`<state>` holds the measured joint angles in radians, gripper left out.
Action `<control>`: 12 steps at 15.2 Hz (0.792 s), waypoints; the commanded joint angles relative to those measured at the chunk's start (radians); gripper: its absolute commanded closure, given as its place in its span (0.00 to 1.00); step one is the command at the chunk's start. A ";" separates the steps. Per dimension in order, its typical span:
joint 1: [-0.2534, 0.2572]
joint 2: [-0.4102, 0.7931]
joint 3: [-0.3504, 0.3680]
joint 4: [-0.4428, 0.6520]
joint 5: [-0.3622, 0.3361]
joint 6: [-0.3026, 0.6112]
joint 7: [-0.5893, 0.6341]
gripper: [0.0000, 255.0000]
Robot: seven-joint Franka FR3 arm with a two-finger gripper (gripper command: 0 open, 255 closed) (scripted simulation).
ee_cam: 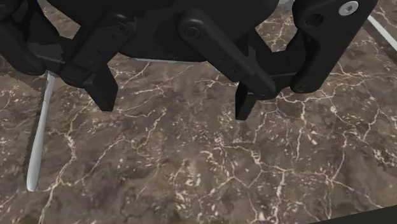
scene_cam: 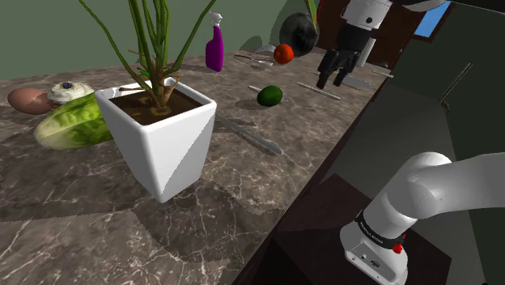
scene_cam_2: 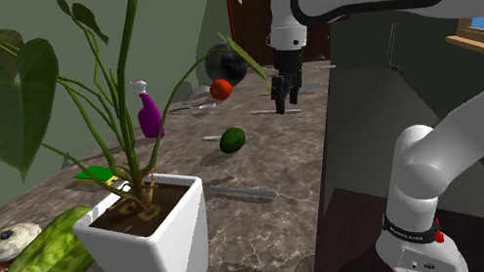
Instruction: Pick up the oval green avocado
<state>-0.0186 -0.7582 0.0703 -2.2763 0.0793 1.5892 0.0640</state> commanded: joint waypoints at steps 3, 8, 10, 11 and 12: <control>-0.033 0.009 0.062 -0.036 0.027 0.087 0.146 0.00; -0.134 0.083 0.226 -0.072 0.060 0.296 0.513 0.00; -0.186 0.130 0.294 -0.066 0.055 0.372 0.664 0.00; -0.214 0.156 0.329 -0.060 0.048 0.407 0.740 0.00; -0.244 0.183 0.364 -0.050 0.037 0.440 0.818 0.00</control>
<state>-0.2319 -0.6119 0.3918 -2.3343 0.1242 1.9817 0.7858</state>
